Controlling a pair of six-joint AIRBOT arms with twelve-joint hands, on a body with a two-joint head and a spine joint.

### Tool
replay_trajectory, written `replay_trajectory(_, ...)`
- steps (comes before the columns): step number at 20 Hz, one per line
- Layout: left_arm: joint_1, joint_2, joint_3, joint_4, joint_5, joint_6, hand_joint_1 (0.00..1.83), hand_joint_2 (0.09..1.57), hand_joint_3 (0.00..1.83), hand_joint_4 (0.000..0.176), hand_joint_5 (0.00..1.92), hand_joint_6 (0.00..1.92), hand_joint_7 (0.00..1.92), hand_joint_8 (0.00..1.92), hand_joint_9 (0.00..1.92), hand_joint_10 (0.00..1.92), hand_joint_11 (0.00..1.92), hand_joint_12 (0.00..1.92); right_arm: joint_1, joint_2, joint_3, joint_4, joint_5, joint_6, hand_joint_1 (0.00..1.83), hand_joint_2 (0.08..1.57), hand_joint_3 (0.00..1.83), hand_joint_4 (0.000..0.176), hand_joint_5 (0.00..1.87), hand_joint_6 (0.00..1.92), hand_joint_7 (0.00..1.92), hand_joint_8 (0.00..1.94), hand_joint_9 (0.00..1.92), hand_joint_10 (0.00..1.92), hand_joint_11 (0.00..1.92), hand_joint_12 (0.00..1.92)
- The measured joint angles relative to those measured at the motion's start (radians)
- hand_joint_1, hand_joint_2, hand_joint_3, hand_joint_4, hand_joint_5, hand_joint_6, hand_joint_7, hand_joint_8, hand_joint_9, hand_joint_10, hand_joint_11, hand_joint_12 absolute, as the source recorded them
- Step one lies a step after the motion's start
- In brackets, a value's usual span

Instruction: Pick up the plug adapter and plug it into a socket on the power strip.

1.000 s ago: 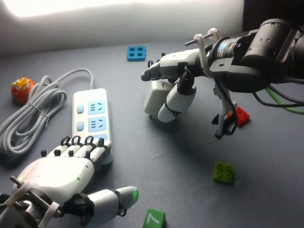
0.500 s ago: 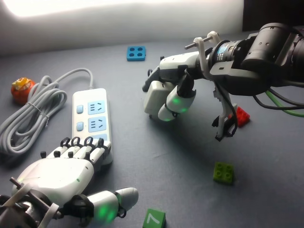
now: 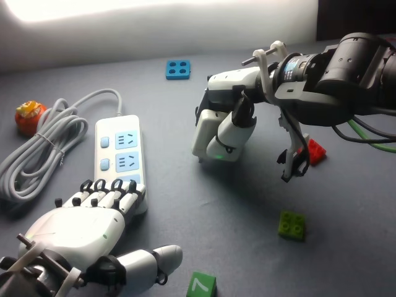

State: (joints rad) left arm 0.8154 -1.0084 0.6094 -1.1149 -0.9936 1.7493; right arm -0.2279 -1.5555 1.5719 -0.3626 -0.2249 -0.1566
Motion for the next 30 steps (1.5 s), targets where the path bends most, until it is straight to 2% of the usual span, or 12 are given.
replay_trajectory(3, -0.003, -0.010, 0.004, -0.003, -0.004, 0.003, 0.00, 1.20, 0.00, 0.000, 0.00, 0.00, 0.06, 0.00, 0.06, 0.00, 0.03, 0.05, 0.000, 0.007, 0.000, 0.005, -0.001, -0.016, 1.23, 1.11, 0.00, 0.000, 0.90, 1.02, 1.09, 0.90, 1.28, 0.05, 0.76, 1.05)
replay_trajectory(4, -0.006, -0.014, 0.007, -0.006, -0.004, 0.004, 0.00, 1.20, 0.00, 0.000, 0.00, 0.00, 0.06, 0.00, 0.06, 0.00, 0.03, 0.05, 0.003, 0.009, -0.001, 0.007, -0.004, -0.046, 1.22, 1.13, 0.00, 0.000, 0.86, 1.10, 1.06, 0.94, 1.27, 0.04, 0.73, 1.07)
replay_trajectory(7, -0.022, -0.021, 0.020, -0.009, 0.006, 0.010, 0.00, 1.20, 0.00, 0.000, 0.01, 0.00, 0.07, 0.01, 0.07, 0.01, 0.05, 0.07, 0.029, 0.021, -0.020, 0.006, -0.051, -0.166, 1.23, 1.11, 0.00, 0.000, 0.88, 1.07, 1.11, 0.85, 1.30, 0.04, 0.77, 1.04)
replay_trajectory(8, -0.032, -0.024, 0.024, -0.027, 0.009, 0.025, 0.00, 1.19, 0.00, 0.000, 0.01, 0.00, 0.09, 0.01, 0.09, 0.01, 0.01, 0.21, 0.042, 0.025, -0.025, 0.005, -0.077, -0.196, 1.23, 1.11, 0.00, 0.000, 0.90, 1.04, 1.13, 0.83, 1.30, 0.04, 0.79, 1.03)
replay_trajectory(14, -0.048, -0.024, 0.029, -0.038, 0.010, 0.043, 0.00, 1.20, 0.00, 0.000, 0.00, 0.00, 0.08, 0.00, 0.08, 0.00, 0.00, 0.23, 0.158, 0.011, -0.024, -0.008, -0.214, -0.209, 1.24, 1.11, 0.00, 0.000, 0.88, 1.05, 1.12, 0.86, 1.29, 0.03, 0.77, 1.01)
replay_trajectory(18, -0.048, -0.024, 0.031, -0.037, 0.014, 0.042, 0.00, 1.20, 0.00, 0.000, 0.00, 0.00, 0.06, 0.00, 0.07, 0.00, 0.00, 0.21, 0.204, -0.031, -0.025, -0.190, -0.276, -0.133, 1.23, 1.12, 0.00, 0.000, 0.86, 1.08, 1.10, 0.88, 1.28, 0.02, 0.76, 1.03)
replay_trajectory(19, -0.048, -0.024, 0.031, -0.037, 0.018, 0.042, 0.00, 1.20, 0.00, 0.000, 0.01, 0.00, 0.08, 0.01, 0.09, 0.01, 0.00, 0.27, 0.221, -0.046, -0.025, -0.257, -0.293, -0.103, 1.23, 1.12, 0.00, 0.000, 0.86, 1.08, 1.10, 0.89, 1.28, 0.01, 0.75, 1.03)
replay_trajectory(23, -0.027, -0.024, 0.031, -0.024, 0.024, 0.034, 0.00, 1.19, 0.00, 0.000, 0.00, 0.00, 0.04, 0.00, 0.06, 0.00, 0.00, 0.15, 0.238, -0.111, -0.024, -0.462, -0.359, 0.011, 1.23, 1.12, 0.00, 0.000, 0.86, 1.09, 1.10, 0.88, 1.28, 0.01, 0.73, 1.03)
replay_trajectory(26, -0.016, -0.024, 0.030, -0.019, 0.025, 0.031, 0.00, 1.20, 0.00, 0.000, 0.00, 0.00, 0.06, 0.01, 0.07, 0.01, 0.00, 0.17, 0.238, -0.155, -0.025, -0.515, -0.380, 0.066, 1.24, 1.10, 0.00, 0.000, 0.91, 1.01, 1.12, 0.84, 1.30, 0.01, 0.76, 1.03)
replay_trajectory(28, -0.016, -0.024, 0.030, -0.019, 0.026, 0.030, 0.00, 1.20, 0.00, 0.000, 0.00, 0.00, 0.07, 0.00, 0.08, 0.00, 0.00, 0.18, 0.237, -0.192, -0.024, -0.558, -0.380, 0.143, 1.24, 1.10, 0.00, 0.000, 0.92, 1.00, 1.13, 0.81, 1.30, 0.01, 0.75, 1.03)
replay_trajectory(30, -0.013, -0.024, 0.031, -0.017, 0.025, 0.029, 0.00, 1.20, 0.00, 0.000, 0.02, 0.00, 0.10, 0.00, 0.10, 0.01, 0.00, 0.27, 0.235, -0.234, -0.002, -0.566, -0.380, 0.157, 1.24, 1.10, 0.00, 0.000, 0.91, 1.01, 1.12, 0.84, 1.31, 0.01, 0.75, 1.07)
